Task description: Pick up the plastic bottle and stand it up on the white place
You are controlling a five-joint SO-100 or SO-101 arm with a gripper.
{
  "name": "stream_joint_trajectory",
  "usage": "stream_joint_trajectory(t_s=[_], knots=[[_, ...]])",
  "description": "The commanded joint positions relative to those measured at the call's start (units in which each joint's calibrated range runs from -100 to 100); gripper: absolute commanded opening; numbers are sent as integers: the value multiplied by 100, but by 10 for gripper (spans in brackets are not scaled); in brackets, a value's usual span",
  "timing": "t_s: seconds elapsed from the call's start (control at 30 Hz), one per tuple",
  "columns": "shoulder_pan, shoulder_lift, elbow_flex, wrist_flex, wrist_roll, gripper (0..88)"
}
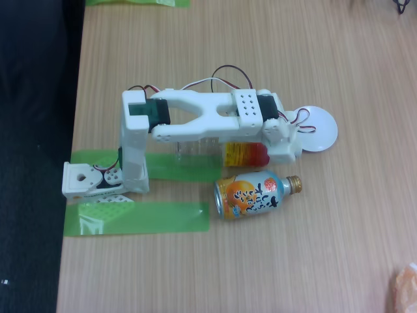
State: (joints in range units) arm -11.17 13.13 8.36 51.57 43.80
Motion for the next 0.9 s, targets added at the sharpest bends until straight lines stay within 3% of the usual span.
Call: stream_joint_trajectory(t_s=[0.0, 0.87], knots=[[13, 85, -243, -67, 26, 318], [6, 413, -306, -385, 21, 318]])
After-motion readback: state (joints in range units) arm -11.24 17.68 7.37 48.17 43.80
